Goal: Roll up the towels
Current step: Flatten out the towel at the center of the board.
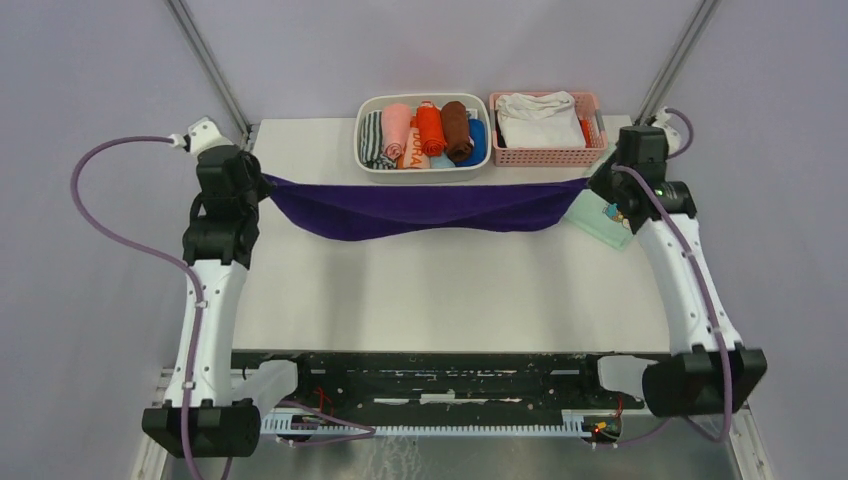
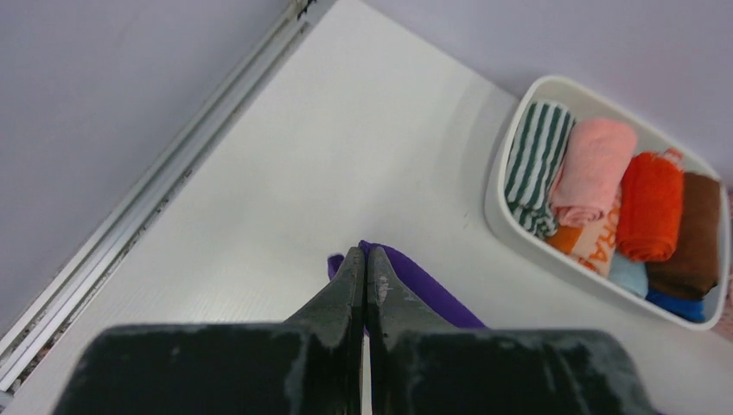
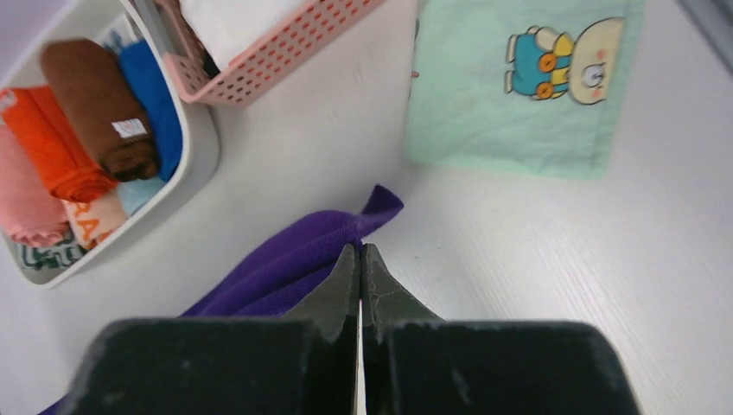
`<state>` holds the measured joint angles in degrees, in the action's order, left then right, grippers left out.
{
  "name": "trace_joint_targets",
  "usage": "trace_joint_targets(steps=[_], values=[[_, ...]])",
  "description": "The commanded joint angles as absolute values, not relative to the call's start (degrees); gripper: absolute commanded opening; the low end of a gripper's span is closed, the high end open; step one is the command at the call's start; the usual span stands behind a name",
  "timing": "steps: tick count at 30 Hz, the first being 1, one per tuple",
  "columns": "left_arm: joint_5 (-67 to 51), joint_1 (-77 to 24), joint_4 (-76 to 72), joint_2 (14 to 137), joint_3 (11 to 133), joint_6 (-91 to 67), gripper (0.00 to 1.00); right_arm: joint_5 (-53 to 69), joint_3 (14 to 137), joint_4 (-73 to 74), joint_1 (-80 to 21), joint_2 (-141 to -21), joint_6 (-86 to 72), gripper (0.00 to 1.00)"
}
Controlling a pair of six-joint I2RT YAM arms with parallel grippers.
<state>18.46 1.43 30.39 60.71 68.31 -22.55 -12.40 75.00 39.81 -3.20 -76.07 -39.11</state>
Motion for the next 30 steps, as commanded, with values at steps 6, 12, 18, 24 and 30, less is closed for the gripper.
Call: trace_joint_targets(steps=[6,12,18,24,30], values=[[28.81,1.45,39.89,48.03,77.95,-24.0,0.03,-17.05,75.89,50.11,-2.1,-57.73,-35.13,0.0],[30.85,0.36,43.2,44.76,77.82,-21.44,0.03,-13.82,75.71,52.55,-2.07,-55.53,-35.18,0.0],[24.93,0.11,36.39,50.5,68.21,-22.11,0.03,-9.7,70.86,43.57,-2.1,-63.11,-36.46,0.0],[17.94,0.3,25.88,68.67,65.08,-25.09,0.03,-4.63,70.89,30.99,-2.02,-80.45,-38.18,0.0],[10.61,2.39,19.9,89.5,74.33,-29.2,0.03,-2.18,77.0,21.67,-1.49,-98.06,-35.21,0.0]])
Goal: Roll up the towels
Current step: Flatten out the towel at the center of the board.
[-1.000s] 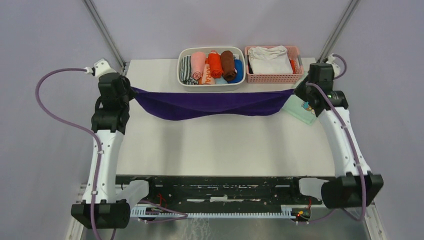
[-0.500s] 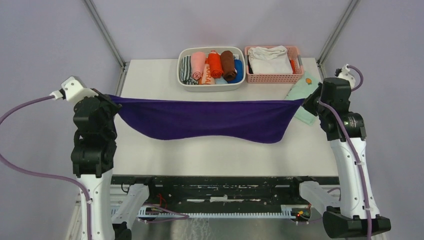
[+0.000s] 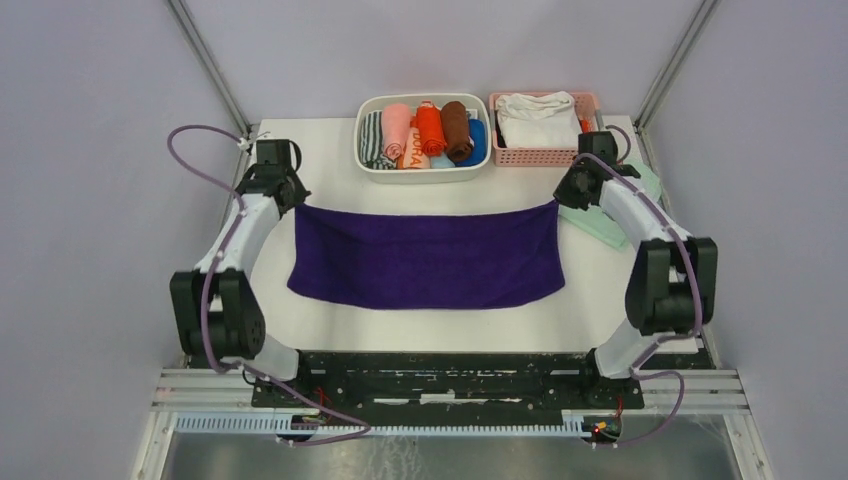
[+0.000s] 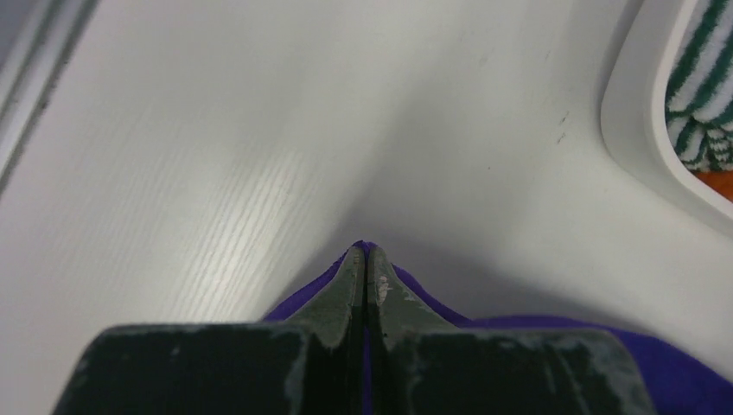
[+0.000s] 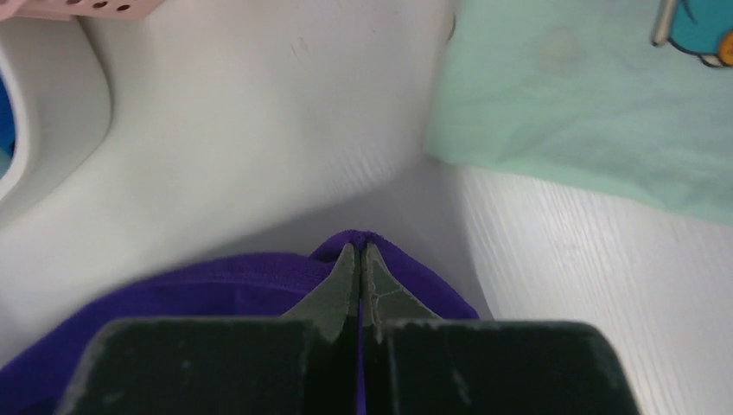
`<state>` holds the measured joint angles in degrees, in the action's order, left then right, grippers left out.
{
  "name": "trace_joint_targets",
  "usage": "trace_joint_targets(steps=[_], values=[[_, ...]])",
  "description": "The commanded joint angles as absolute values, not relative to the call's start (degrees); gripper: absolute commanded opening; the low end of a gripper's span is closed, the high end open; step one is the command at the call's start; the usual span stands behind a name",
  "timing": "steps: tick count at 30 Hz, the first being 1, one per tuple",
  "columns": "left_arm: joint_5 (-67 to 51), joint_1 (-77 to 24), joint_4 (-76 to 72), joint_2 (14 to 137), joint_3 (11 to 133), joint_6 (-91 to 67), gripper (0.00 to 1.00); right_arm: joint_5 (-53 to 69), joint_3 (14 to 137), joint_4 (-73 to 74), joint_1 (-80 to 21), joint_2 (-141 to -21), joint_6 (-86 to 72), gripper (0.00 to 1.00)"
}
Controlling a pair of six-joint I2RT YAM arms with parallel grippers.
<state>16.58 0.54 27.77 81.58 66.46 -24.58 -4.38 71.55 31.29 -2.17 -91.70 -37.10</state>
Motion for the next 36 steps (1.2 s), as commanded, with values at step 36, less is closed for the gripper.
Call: trace_joint_targets(steps=[36], values=[[15.13,9.31,29.24,67.11,79.26,-25.13,0.03,13.08,75.4,25.76,5.76,-77.37,-33.27,0.0]])
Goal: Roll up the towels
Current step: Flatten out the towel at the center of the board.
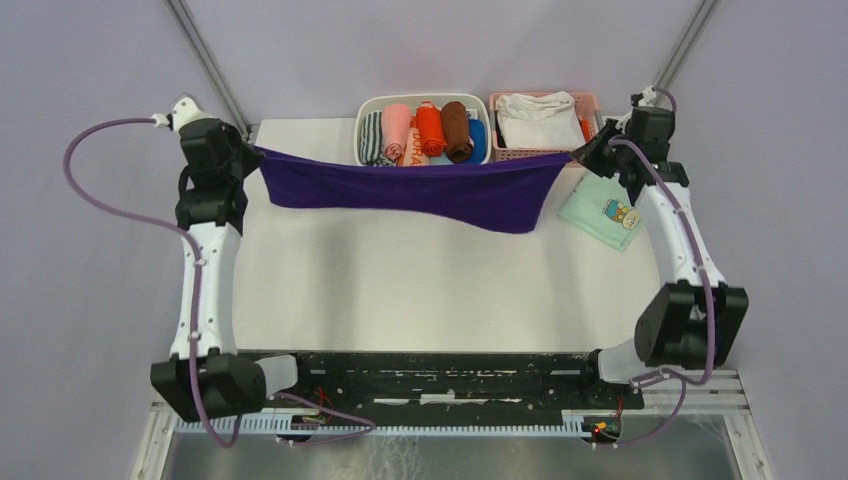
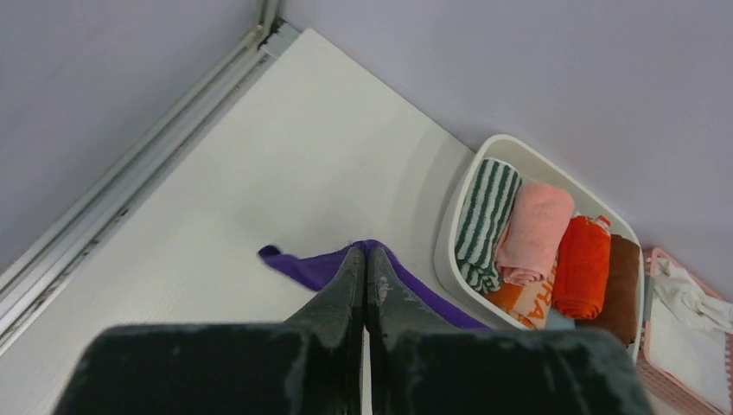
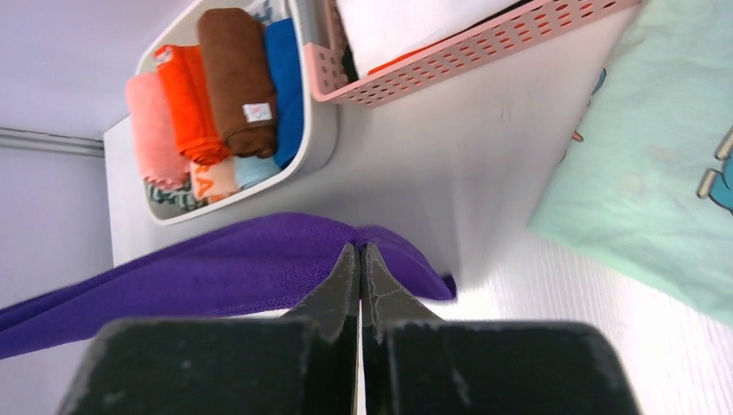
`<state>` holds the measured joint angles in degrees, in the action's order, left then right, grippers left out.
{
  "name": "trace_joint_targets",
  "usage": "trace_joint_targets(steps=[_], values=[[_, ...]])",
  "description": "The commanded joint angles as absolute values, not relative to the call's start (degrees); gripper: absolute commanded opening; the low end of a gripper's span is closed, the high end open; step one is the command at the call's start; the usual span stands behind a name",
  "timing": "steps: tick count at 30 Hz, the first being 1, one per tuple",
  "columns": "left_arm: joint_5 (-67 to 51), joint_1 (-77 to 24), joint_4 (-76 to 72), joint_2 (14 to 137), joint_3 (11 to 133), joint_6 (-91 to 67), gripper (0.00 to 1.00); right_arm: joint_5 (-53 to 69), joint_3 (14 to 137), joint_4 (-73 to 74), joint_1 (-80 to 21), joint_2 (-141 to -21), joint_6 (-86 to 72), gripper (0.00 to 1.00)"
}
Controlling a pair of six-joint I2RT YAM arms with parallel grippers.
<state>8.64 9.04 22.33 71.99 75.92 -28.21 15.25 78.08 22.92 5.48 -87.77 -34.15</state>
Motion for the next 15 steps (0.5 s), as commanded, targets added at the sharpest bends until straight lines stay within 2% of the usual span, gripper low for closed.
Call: trace_joint_targets(steps=[1,7,11,15], values=[[16.6,9.29,31.46,65.92,80.82,-24.45,0.03,12.27,74.58,26.56,5.73,-74.75,-33.49,0.0],[24.68,6.61,41.42,60.19,88.46,-21.15,0.03,11.67,76.84,37.5,5.63,-65.42,-32.96,0.0],[26.43,4.44,44.61,58.96,91.19,-19.24,0.03,12.22,79.66,42.95,5.58,-64.55,-32.93,0.0],[25.94,4.14,41.36,61.57,87.19,-18.45,0.05,11.15,80.7,42.81,5.55,-67.34,-35.0,0.0]])
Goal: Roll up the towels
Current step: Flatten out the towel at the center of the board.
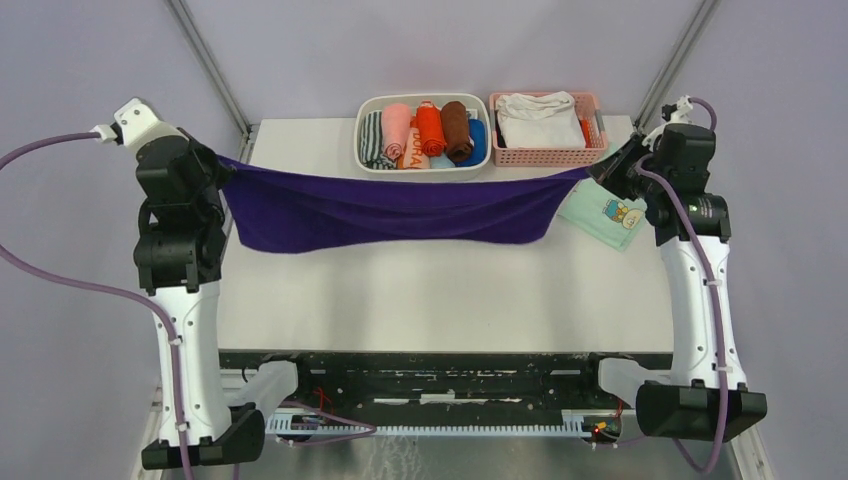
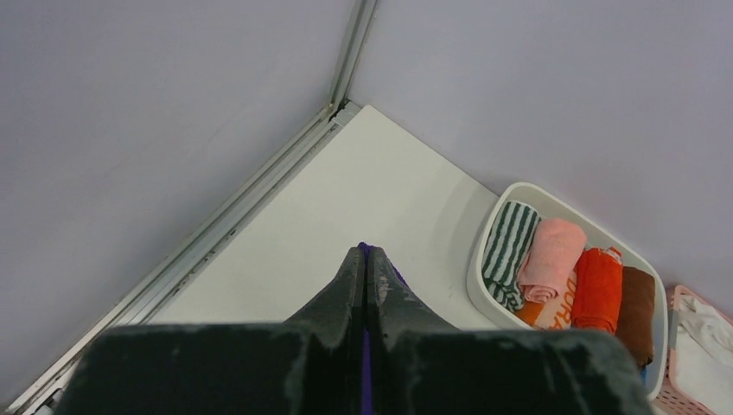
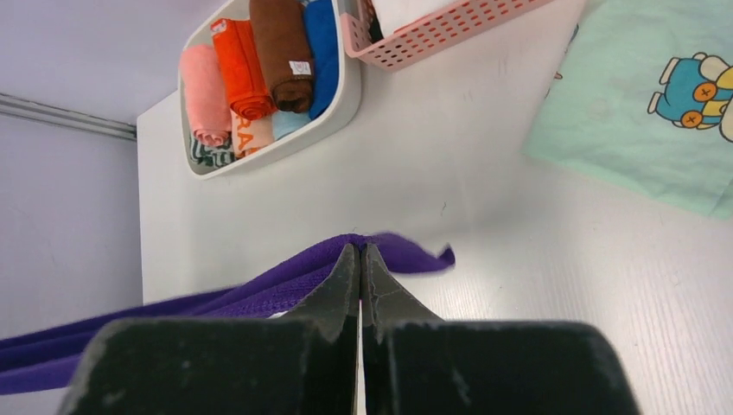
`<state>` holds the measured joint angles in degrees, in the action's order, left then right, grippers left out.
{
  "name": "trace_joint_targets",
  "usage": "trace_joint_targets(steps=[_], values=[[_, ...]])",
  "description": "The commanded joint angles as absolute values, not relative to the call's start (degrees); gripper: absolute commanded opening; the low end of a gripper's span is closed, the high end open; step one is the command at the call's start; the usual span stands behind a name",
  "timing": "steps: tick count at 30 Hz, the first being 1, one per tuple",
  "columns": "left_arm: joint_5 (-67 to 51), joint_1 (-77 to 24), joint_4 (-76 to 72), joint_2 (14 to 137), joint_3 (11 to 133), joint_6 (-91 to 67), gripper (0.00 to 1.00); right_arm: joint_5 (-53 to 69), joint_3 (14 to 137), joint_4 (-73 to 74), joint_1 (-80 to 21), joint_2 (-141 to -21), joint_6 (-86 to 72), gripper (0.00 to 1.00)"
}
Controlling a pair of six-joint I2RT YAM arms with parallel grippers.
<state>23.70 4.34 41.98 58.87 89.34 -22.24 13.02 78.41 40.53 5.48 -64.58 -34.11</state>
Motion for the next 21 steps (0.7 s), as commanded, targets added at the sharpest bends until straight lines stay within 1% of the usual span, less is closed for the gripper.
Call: trace_joint_targets(steps=[1,4,6,9,13,17,21], values=[[25.09,4.13,39.67,62.56,85.22,-18.76,0.05,10.63,80.4,41.47,5.56,-68.86,-35.79,0.0],[21.63,4.11,32.96,67.52,78.32,-19.99,0.06,9.35,78.43,35.34,5.54,-75.6,-38.44,0.0],[19.07,4.19,29.66,74.66,75.87,-21.36,0.07,8.75,77.9,30.8,5.6,-82.29,-40.1,0.0],[14.75,4.28,27.99,86.74,78.07,-23.14,0.07,10.55,82.13,28.11,5.55,-94.73,-39.35,0.01],[8.86,4.46,26.79,101.32,82.88,-25.13,0.03,13.56,86.97,22.28,5.56,-108.89,-36.89,0.0],[5.03,4.61,23.38,108.77,85.4,-26.13,0.03,13.82,90.77,19.69,5.58,-116.24,-34.77,0.0],[4.64,4.61,22.55,111.26,87.53,-25.93,0.03,14.44,94.56,19.59,5.7,-119.91,-33.57,0.01]])
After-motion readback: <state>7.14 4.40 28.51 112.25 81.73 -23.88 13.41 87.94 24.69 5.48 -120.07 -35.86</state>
